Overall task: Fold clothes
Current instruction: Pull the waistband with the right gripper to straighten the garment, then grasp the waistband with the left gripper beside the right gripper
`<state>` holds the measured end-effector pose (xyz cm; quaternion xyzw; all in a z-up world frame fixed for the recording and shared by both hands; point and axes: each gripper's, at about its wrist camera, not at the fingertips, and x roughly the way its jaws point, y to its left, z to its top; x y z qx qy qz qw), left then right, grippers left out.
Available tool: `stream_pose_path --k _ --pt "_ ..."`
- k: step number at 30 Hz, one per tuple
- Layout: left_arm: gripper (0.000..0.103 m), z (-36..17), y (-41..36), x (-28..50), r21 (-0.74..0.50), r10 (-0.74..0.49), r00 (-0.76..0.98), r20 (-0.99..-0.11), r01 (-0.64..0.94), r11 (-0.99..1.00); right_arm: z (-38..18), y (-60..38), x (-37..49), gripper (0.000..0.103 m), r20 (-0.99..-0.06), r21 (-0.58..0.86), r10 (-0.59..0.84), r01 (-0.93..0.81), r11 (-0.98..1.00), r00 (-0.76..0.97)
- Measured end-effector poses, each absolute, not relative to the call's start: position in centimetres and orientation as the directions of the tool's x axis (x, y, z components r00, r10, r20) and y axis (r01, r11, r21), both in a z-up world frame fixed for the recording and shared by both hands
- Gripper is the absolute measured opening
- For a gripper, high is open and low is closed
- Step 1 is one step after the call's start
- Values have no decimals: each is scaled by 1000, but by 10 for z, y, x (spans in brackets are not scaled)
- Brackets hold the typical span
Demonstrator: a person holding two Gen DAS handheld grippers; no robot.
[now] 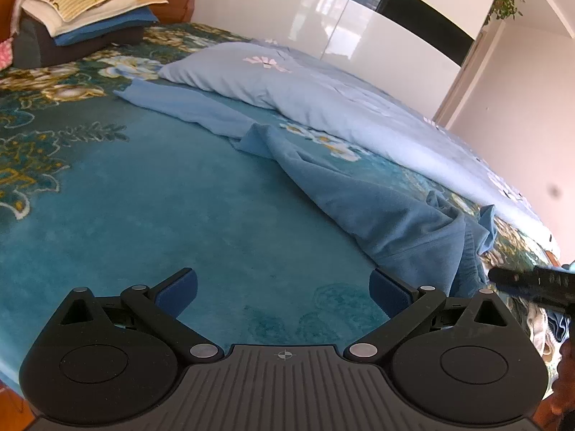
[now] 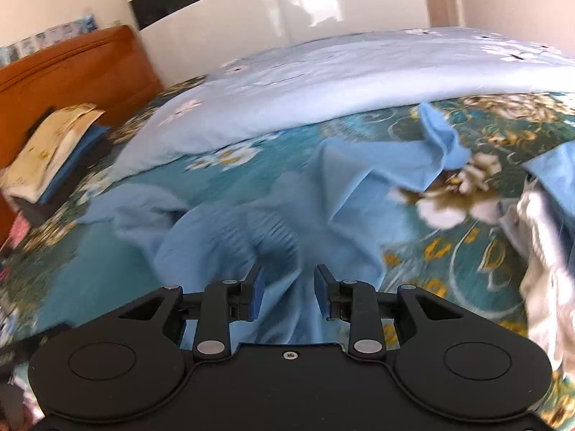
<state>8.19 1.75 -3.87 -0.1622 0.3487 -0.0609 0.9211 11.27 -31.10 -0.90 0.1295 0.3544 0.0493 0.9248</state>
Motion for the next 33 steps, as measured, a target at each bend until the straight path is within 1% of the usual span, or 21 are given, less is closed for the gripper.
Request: stream_pose_path --k 2,8,9,10,12,15,19,23,24,25,26,28,30,33 --pt "103 -39 15 82 -338 -230 746 -624 8 941 -13 -303 106 35 -649 267 197 -22 963 735" --pt "103 -41 15 84 -338 -232 744 -626 8 941 -17 -288 100 36 -644 296 244 -58 954 725" --pt "103 -41 16 84 -340 -231 744 -627 5 940 -16 -286 99 38 -640 290 242 -62 955 729" --pt "103 -42 16 85 -342 -231 743 -628 2 940 -14 -284 97 43 -637 283 240 -67 957 733" --pt "103 -44 16 86 -346 -236 738 -633 3 938 -14 -278 97 45 -639 258 237 -86 962 732" --pt "103 -45 15 86 -347 -241 732 -637 7 938 -19 -268 101 45 -663 185 187 -84 979 725" --pt "103 -46 17 87 -348 -239 734 -636 4 938 -29 -261 106 45 -682 181 181 -76 981 708" --pt "103 -49 18 87 -349 -238 728 -642 -1 937 -34 -254 112 44 -687 144 140 -55 988 713" --pt "103 -50 18 88 -348 -238 727 -644 -1 938 -35 -255 114 42 -686 139 128 -44 989 716" --pt "103 -50 18 88 -348 -238 726 -645 -2 937 -36 -257 115 34 -684 143 122 -32 989 719" --pt "103 -50 18 88 -349 -238 725 -646 -3 937 -36 -260 116 31 -685 161 127 -21 987 717" --pt "103 -51 19 88 -353 -240 725 -645 -5 935 -38 -267 119 18 -693 201 145 -3 980 706" --pt "103 -51 19 88 -355 -242 724 -646 -5 935 -39 -274 120 13 -695 228 149 19 974 704" --pt "103 -50 20 88 -357 -243 726 -643 -3 934 -29 -282 117 11 -668 244 141 36 969 731"
